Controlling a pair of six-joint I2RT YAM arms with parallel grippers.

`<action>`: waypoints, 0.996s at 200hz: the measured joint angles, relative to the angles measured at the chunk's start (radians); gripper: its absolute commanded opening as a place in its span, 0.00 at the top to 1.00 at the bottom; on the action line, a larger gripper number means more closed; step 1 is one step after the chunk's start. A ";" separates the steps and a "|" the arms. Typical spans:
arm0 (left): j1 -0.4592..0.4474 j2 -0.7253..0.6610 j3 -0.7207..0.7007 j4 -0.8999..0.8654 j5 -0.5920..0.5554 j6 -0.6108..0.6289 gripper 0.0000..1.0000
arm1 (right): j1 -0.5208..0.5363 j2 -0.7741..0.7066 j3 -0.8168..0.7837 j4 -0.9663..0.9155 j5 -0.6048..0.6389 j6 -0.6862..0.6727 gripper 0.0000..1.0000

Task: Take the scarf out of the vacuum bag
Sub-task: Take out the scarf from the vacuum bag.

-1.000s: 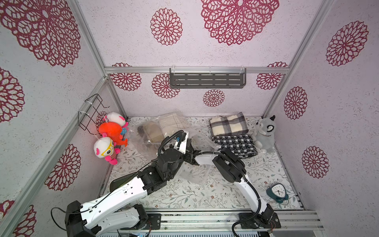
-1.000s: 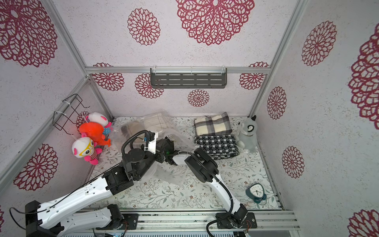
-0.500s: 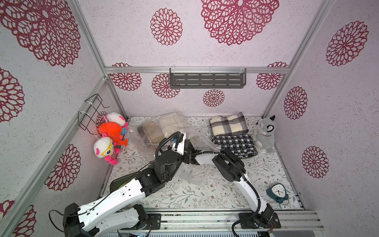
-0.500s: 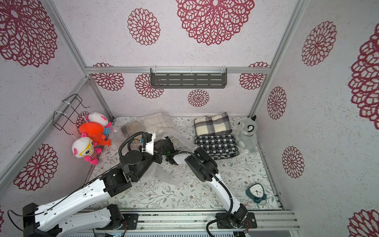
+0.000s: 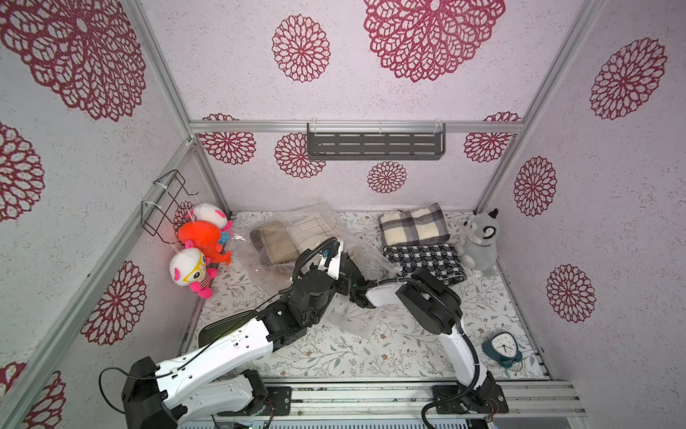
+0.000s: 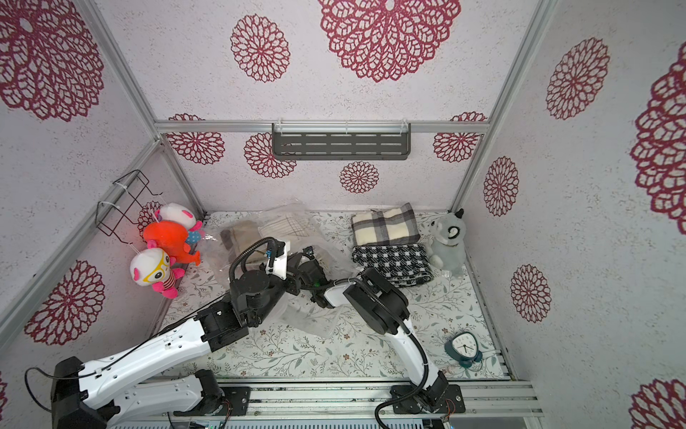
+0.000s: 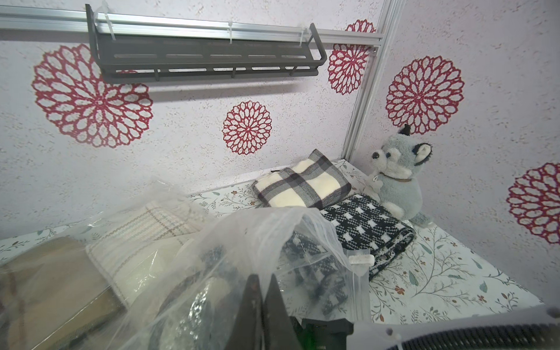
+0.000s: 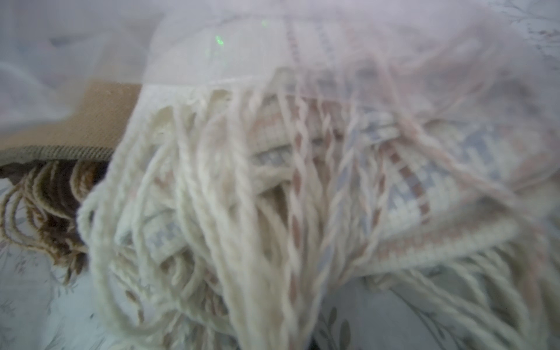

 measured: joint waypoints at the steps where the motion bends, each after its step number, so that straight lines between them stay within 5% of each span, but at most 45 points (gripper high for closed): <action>1: 0.000 0.000 0.000 0.000 0.000 0.000 1.00 | 0.000 -0.002 -0.002 0.000 0.000 0.000 1.00; 199: 0.002 0.013 -0.121 0.027 0.107 -0.134 1.00 | 0.209 -0.378 -0.488 0.000 0.037 0.047 1.00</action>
